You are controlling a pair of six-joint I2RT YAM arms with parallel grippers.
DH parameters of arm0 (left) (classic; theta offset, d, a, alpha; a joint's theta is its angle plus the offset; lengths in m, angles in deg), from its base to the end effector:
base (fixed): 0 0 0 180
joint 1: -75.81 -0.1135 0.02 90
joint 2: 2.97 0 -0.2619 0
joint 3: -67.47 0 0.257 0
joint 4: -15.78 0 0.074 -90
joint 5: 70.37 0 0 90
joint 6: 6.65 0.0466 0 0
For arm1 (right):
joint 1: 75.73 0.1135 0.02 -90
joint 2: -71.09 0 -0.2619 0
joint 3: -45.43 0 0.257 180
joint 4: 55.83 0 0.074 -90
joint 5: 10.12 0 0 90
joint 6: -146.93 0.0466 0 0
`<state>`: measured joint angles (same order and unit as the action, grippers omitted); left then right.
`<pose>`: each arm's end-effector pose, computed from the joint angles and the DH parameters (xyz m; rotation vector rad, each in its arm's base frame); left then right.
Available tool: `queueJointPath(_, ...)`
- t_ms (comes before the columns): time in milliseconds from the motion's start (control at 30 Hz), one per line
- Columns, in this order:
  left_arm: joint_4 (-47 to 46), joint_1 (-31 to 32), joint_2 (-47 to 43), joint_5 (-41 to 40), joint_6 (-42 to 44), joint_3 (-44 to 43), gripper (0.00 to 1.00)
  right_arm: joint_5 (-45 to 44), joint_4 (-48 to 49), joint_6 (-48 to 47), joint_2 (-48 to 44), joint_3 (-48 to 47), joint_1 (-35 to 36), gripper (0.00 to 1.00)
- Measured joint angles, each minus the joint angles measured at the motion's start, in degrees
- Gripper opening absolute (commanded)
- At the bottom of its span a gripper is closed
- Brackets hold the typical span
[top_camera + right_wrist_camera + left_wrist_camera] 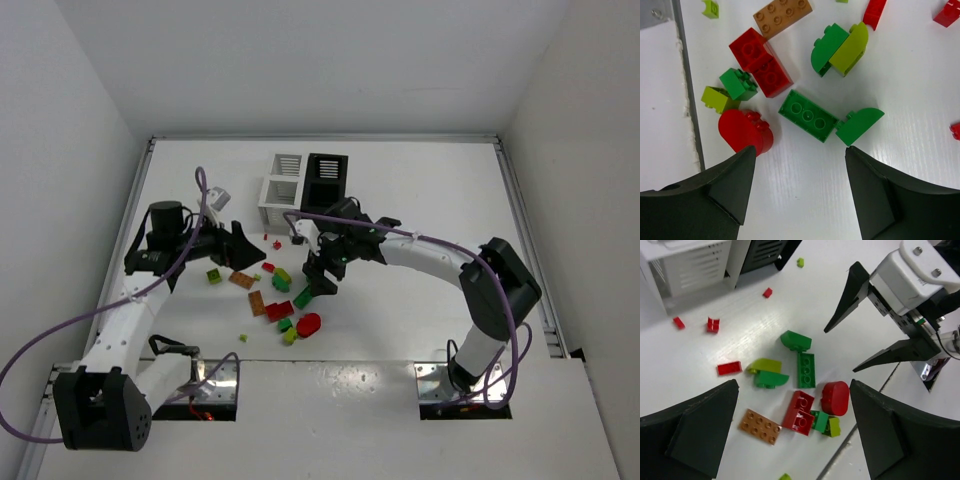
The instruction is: Sort the legos into containers by color
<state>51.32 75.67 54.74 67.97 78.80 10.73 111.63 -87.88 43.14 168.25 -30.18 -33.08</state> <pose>0.2215 -0.0343 0.2681 0.3821 2.0821 -0.9660 0.2475 0.2613 0.1875 -1.3986 2.1081 0.9001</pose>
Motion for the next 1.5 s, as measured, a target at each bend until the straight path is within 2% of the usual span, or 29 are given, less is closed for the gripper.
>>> queueJointPath(33, -0.17, 0.00, -0.92, -0.39, -1.11, 0.92, 0.92, -0.11, -0.02, -0.59, 0.44, 0.00, 0.15, 0.72)
queueJointPath(67, -1.05, 0.00, -2.08, -0.76, -2.62, 2.14, 0.73, -0.28, -0.02, -1.05, 0.72, 0.00, 0.26, 0.72)
queueJointPath(167, -2.21, 0.46, -5.14, -3.41, -5.60, 4.66, 0.56, -1.03, 0.00, -1.97, 0.94, 0.00, 0.28, 0.72)
queueJointPath(233, -1.36, 1.40, -5.22, -7.93, -3.41, 3.56, 0.58, -1.55, 0.04, -2.36, 0.94, 0.04, 0.31, 0.72)
queueJointPath(300, 2.43, 3.06, -2.69, -13.62, 1.84, -0.76, 0.67, -2.08, 0.07, -2.62, 0.94, 0.20, 0.28, 0.72)
queueJointPath(333, 4.98, 4.31, 0.31, -16.55, 6.16, -4.83, 0.77, -2.32, 0.13, -2.71, 0.92, 0.44, 0.28, 0.72)
queueJointPath(367, 5.88, 4.70, 1.53, -17.33, 8.20, -6.19, 0.77, -2.62, 0.11, -2.78, 0.90, 0.74, 0.28, 0.72)
queueJointPath(400, 8.31, 5.57, 3.89, -18.51, 11.02, -8.52, 0.83, -2.89, 0.15, -2.80, 0.90, 1.16, 0.28, 0.72)
queueJointPath(500, 14.97, 8.44, 10.75, -19.12, 20.02, -12.87, 0.82, -3.32, 0.11, -2.80, 0.76, 2.58, 0.28, 0.71)
queueJointPath(600, 21.16, 13.05, 14.78, -19.65, 24.41, -13.00, 0.79, -3.69, 0.04, -2.64, 0.52, 3.80, 0.28, 0.71)
queueJointPath(767, 23.04, 26.45, 16.92, -20.81, 23.89, -12.15, 0.73, -6.69, 0.74, -0.66, -2.01, 6.69, -0.20, 0.71)
queueJointPath(833, 21.55, 29.03, 16.92, -22.05, 22.34, -10.86, 0.70, -8.50, 0.90, 0.02, -5.03, 9.35, -0.33, 0.71)
queueJointPath(967, 21.40, 31.47, 17.81, -24.33, 20.52, -9.31, 0.62, -12.79, 2.05, 3.30, -10.78, 13.84, -1.73, 0.71)
queueJointPath(1200, 21.07, 31.93, 22.82, -28.28, 18.86, -9.60, 0.62, -17.73, 1.51, 5.88, -17.00, 18.60, -4.68, 0.71)
queueJointPath(1333, 22.95, 33.92, 24.57, -34.23, 19.96, -13.18, 0.62, -18.38, 1.46, 6.27, -18.69, 19.17, -5.77, 0.71)
queueJointPath(1500, 26.21, 35.67, 24.57, -36.13, 21.46, -15.15, 0.63, -18.45, 1.31, 6.34, -19.06, 19.80, -6.64, 0.71)
